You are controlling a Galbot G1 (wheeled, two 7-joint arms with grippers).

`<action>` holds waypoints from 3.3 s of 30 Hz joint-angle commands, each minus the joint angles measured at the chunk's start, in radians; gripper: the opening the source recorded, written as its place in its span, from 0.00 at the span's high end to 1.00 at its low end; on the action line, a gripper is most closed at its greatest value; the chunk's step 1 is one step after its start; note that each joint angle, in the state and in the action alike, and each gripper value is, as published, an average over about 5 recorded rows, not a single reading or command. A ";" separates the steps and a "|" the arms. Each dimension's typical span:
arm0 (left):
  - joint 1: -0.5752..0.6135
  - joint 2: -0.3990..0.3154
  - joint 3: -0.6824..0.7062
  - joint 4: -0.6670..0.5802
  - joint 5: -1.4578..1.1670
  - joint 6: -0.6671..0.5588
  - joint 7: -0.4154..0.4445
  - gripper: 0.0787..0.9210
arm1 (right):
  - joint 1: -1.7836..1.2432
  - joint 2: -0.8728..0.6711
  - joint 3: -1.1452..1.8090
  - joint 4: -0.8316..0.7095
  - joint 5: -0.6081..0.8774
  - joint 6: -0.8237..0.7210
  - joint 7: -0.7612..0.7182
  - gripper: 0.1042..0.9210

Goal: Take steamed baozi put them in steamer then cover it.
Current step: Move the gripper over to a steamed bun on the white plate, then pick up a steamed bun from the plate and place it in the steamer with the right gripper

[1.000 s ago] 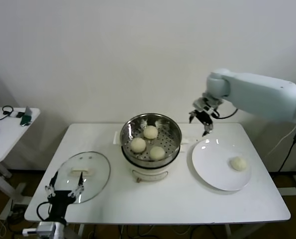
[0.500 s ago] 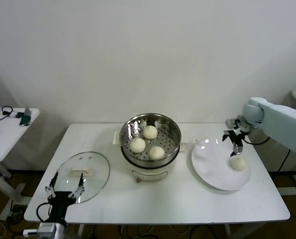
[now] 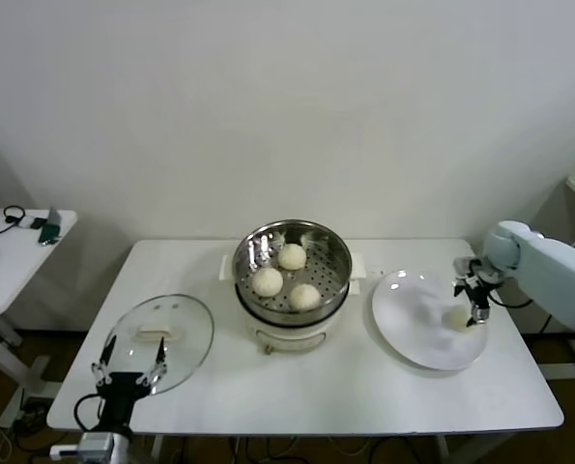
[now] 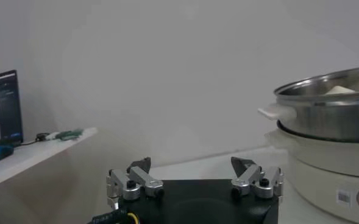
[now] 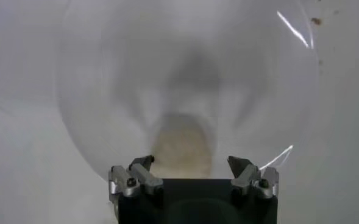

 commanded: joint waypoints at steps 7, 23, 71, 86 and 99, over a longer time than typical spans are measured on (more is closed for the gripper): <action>0.002 -0.001 -0.001 0.000 0.005 0.001 -0.001 0.12 | -0.071 0.030 0.075 -0.068 -0.066 0.003 -0.010 0.12; 0.001 -0.004 0.000 -0.005 0.007 0.001 -0.003 0.12 | -0.030 0.036 0.066 -0.086 0.003 0.010 -0.024 0.26; 0.019 0.032 0.032 -0.031 -0.003 0.012 0.031 0.12 | 0.591 0.572 -0.740 0.167 1.016 -0.259 0.139 0.26; 0.020 0.042 0.027 -0.021 -0.010 0.010 0.030 0.12 | 0.502 0.574 -0.728 0.143 0.949 -0.261 0.158 0.25; 0.028 0.046 0.022 -0.027 -0.008 0.009 0.028 0.12 | 0.531 0.559 -0.713 0.146 0.928 -0.269 0.126 0.12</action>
